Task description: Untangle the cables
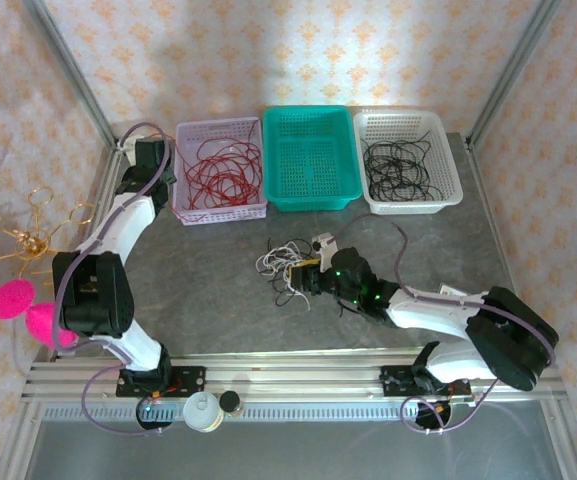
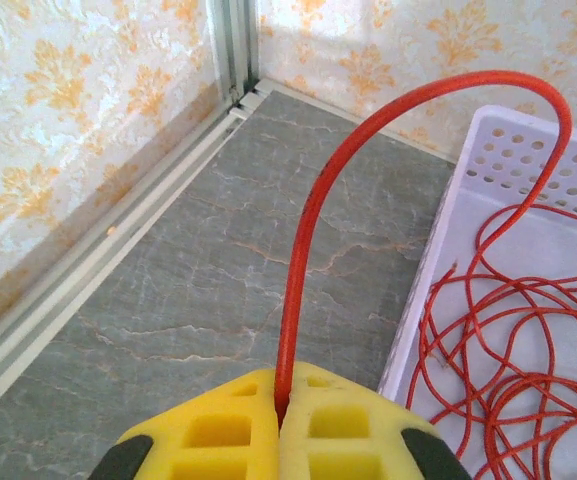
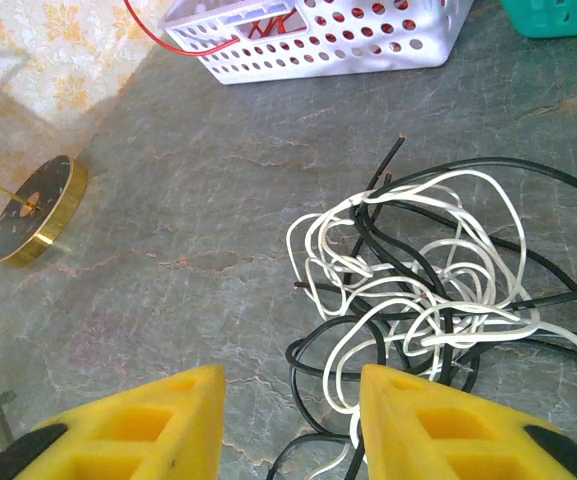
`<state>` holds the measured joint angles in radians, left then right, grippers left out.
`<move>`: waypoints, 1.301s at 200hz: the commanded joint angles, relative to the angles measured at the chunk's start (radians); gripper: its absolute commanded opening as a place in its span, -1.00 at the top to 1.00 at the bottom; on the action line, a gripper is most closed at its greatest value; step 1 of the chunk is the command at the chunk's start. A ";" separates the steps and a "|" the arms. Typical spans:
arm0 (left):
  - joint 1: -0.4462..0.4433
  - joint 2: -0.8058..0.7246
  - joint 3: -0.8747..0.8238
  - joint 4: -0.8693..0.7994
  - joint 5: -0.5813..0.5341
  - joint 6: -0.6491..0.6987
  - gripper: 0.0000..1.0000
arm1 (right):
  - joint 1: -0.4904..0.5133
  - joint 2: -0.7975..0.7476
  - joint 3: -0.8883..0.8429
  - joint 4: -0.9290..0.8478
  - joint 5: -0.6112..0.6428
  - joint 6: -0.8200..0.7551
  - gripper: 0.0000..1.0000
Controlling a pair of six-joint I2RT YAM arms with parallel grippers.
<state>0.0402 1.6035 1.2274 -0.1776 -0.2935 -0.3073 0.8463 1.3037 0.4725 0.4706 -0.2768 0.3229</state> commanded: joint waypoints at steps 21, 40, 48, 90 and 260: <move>-0.037 -0.142 -0.038 -0.046 0.026 0.023 1.00 | 0.005 -0.029 -0.016 0.012 0.031 0.013 0.17; -0.065 -0.179 -0.024 -0.062 0.081 0.018 1.00 | 0.004 -0.031 -0.008 0.004 0.030 0.010 0.17; -0.086 -0.192 -0.010 -0.065 0.072 0.024 1.00 | 0.005 -0.034 -0.004 -0.002 0.031 0.010 0.17; -0.146 -0.180 0.064 -0.030 0.183 -0.023 1.00 | 0.004 -0.058 0.022 -0.030 0.036 0.008 0.17; -0.136 0.602 0.420 0.089 0.161 -0.154 0.79 | 0.005 -0.262 0.029 -0.296 0.174 0.031 0.10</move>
<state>-0.0986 2.1727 1.6375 -0.0853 -0.1047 -0.4393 0.8463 1.0672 0.5159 0.2298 -0.1589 0.3397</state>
